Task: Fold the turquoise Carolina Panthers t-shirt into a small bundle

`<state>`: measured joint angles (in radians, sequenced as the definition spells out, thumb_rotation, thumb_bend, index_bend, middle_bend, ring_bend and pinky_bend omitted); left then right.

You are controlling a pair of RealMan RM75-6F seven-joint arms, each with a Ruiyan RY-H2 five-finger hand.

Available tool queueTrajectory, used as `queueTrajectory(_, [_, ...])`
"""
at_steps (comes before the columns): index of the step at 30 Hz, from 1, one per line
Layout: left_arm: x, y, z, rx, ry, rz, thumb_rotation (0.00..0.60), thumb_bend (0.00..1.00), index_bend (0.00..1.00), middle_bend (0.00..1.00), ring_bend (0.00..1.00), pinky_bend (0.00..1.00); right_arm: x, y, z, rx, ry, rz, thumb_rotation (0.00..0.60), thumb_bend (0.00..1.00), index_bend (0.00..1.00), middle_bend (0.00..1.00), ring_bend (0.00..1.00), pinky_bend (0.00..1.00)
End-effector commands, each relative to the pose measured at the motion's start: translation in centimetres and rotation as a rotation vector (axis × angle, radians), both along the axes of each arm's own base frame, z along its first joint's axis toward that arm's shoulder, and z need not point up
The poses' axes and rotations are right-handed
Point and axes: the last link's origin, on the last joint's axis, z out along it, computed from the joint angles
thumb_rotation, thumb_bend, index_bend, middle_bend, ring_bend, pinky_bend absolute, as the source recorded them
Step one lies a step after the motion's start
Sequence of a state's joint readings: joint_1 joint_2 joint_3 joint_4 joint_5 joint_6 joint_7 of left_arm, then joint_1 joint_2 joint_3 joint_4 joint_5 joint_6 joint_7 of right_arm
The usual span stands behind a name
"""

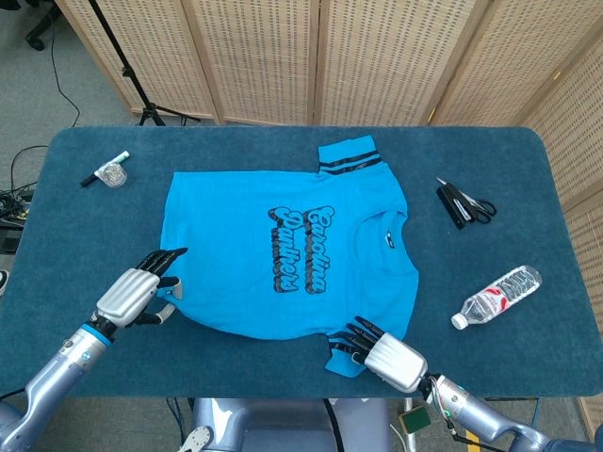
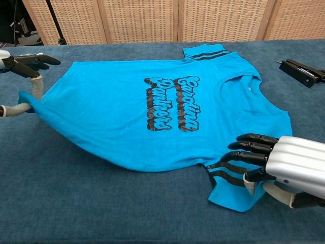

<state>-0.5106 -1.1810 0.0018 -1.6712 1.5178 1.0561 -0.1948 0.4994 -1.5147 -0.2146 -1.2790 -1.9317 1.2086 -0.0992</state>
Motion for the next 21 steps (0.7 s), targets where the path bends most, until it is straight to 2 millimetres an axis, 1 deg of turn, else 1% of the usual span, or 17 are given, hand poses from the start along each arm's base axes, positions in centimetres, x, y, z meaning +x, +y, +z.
queueTrajectory(1, [-0.1,0.0,0.0,0.000,-0.002,0.004,0.600,0.44,0.80,0.00,0.00,0.00,0.0,-0.1,0.1,-0.008,-0.009,0.000,0.600,0.66,0.55,0.12,0.00,0.00])
queueTrajectory(3, [-0.2,0.1,0.0,0.000,-0.004,0.006,0.600,0.44,0.80,0.00,0.00,0.00,0.0,-0.2,0.1,-0.012,-0.014,0.001,0.600,0.63,0.58,0.13,0.00,0.00])
queueTrajectory(7, [-0.3,0.1,0.1,0.002,-0.009,0.010,0.600,0.44,0.80,0.00,0.00,0.00,-0.1,-0.3,0.3,-0.019,-0.021,-0.001,0.600,0.62,0.61,0.13,0.00,0.00])
queueTrajectory(21, [-0.4,-0.1,0.5,0.012,-0.022,0.004,0.600,0.44,0.80,0.00,0.00,0.00,-0.4,-0.6,1.5,-0.049,-0.063,-0.016,0.600,0.62,0.61,0.13,0.00,0.00])
